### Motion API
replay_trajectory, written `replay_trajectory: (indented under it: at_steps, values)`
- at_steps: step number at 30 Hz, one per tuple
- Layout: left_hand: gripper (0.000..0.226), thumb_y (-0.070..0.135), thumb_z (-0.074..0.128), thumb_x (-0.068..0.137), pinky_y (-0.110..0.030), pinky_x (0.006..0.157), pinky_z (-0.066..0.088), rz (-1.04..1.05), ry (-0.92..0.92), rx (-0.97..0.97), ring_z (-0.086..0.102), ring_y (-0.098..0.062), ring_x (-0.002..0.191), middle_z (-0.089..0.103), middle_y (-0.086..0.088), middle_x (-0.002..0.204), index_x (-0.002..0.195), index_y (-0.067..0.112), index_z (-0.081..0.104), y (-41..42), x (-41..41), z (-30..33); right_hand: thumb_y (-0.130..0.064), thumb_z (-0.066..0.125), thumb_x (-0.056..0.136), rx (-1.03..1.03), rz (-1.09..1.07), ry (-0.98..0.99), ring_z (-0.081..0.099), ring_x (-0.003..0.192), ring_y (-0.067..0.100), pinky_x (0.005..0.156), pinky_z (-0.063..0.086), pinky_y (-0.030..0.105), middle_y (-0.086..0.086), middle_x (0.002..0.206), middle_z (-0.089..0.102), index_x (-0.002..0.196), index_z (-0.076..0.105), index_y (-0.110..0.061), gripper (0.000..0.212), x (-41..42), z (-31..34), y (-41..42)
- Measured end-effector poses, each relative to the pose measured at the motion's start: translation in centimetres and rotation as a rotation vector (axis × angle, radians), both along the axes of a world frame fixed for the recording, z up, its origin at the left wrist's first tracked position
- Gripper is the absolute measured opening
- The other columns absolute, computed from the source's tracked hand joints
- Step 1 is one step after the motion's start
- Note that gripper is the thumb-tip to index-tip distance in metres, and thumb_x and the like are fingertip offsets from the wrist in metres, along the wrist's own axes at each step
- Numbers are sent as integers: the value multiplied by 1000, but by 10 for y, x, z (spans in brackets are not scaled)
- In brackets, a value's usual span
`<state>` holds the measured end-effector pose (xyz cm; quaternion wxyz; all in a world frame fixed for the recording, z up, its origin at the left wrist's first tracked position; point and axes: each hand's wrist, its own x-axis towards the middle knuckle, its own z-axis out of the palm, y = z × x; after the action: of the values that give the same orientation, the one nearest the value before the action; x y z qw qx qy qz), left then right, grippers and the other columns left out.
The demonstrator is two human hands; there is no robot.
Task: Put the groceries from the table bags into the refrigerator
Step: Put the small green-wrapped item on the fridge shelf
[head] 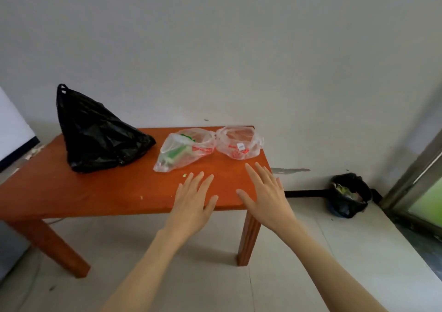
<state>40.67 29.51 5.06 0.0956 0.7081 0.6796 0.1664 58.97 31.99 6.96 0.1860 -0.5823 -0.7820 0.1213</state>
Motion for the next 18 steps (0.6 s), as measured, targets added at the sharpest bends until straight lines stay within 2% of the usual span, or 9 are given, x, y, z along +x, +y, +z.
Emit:
replay_trajectory:
  at_steps: [7, 12, 15, 18]
  values:
    - [56, 45, 30, 97, -41, 118, 5, 82, -26, -112, -3, -17, 145, 9, 2, 157, 147, 27, 14, 78, -46, -33, -53, 35, 94, -132, 95, -1, 2, 146, 20, 117, 2, 42, 1, 158, 6, 149, 9, -28, 66, -44, -31, 92]
    - [54, 43, 32, 97, -43, 117, 11, 97, -31, -99, 6, -18, 144, 14, -1, 155, 146, 24, 19, 137, -83, -56, -49, 35, 96, -173, 131, 0, 5, 146, 20, 117, 4, 41, 2, 158, 9, 149, 11, -27, 63, -77, -51, 157]
    - [56, 39, 37, 97, -40, 115, 15, 54, -32, -45, 11, -20, 143, 19, -1, 153, 147, 24, 18, 185, -111, -68, -46, 37, 96, -184, 138, 16, 7, 146, 21, 118, 7, 41, 2, 158, 11, 149, 14, -26, 60, -106, -64, 205]
    - [55, 35, 38, 96, -43, 115, 16, 13, -45, -54, 13, -23, 143, 23, 0, 152, 147, 26, 19, 244, -142, -76, -41, 40, 97, -181, 141, 28, 13, 145, 22, 117, 14, 38, 4, 156, 18, 148, 19, -23, 59, -136, -74, 256]
